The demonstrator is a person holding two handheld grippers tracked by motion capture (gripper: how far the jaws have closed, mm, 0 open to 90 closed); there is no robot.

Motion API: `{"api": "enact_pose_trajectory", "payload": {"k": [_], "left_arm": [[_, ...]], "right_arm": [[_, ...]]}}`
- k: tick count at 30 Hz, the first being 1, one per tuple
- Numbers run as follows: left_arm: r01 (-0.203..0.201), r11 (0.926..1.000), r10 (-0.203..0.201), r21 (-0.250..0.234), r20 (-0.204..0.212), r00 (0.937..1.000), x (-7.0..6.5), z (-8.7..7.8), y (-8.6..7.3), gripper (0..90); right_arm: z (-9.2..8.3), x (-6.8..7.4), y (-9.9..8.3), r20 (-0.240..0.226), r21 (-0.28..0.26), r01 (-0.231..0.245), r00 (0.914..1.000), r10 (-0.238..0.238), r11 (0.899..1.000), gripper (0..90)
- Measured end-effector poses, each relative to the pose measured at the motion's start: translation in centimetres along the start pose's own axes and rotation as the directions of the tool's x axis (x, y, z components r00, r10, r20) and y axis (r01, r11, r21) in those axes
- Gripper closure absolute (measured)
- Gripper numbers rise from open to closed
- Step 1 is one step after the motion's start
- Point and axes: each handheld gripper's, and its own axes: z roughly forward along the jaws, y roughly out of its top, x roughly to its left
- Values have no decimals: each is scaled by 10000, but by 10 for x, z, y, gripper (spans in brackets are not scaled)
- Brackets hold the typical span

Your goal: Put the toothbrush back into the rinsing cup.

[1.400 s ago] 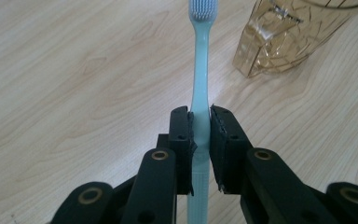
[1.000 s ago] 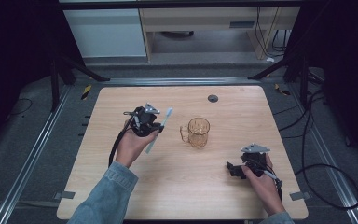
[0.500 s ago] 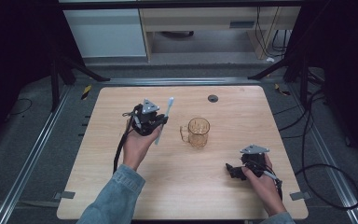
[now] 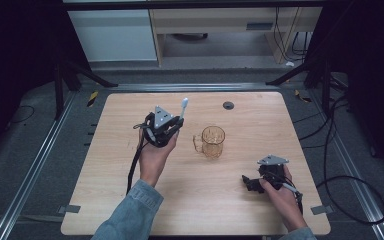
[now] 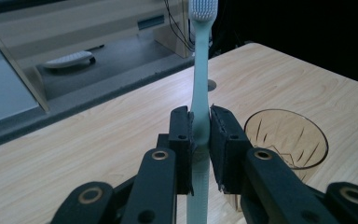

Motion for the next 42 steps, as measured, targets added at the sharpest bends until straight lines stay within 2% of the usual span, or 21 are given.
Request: {"api": "enact_pose_trajectory", "payload": {"k": [2,5,11,13,14,18,20,24,35,42], "left_arm": [[214,9992,-213,-345,37,9998,-1,-1,0,787],[203,9975,-207,-684,-47,9998,-4,-2,-1,788],[387,9945,-382,-970,67,9992,-5,-1,1,788],[462,9940,-441,-994,234,9988,-5,1,1,787],[508,9931,-462,-1055,459,9979,-4,3,1,788],[606,9896,-521,-1302,675,9964,-1,8,2,788],[529,9884,-430,-1425,714,9965,0,10,2,787],[610,9788,-432,-1957,940,9946,3,12,3,788],[965,9615,-633,-2574,1346,9889,3,21,3,788],[836,9580,-443,-2743,1465,9882,-3,24,3,788]], "right_arm": [[0,0,0,-9,-3,45,10000,-45,10000,8],[0,0,0,-51,4,94,9999,-94,10000,8],[0,1,0,-119,11,110,9999,-110,9999,8],[0,1,0,-151,-9,139,9998,-139,9999,8],[0,1,0,-148,4,140,9998,-139,9999,8],[0,1,0,-192,-18,218,9996,-218,9998,9],[0,2,0,-250,-16,246,9994,-246,9997,9],[0,2,0,-276,-7,272,9992,-272,9996,9],[0,2,0,-311,-10,318,9990,-318,9995,8],[0,2,0,-350,-23,364,9987,-365,9993,8]]}}
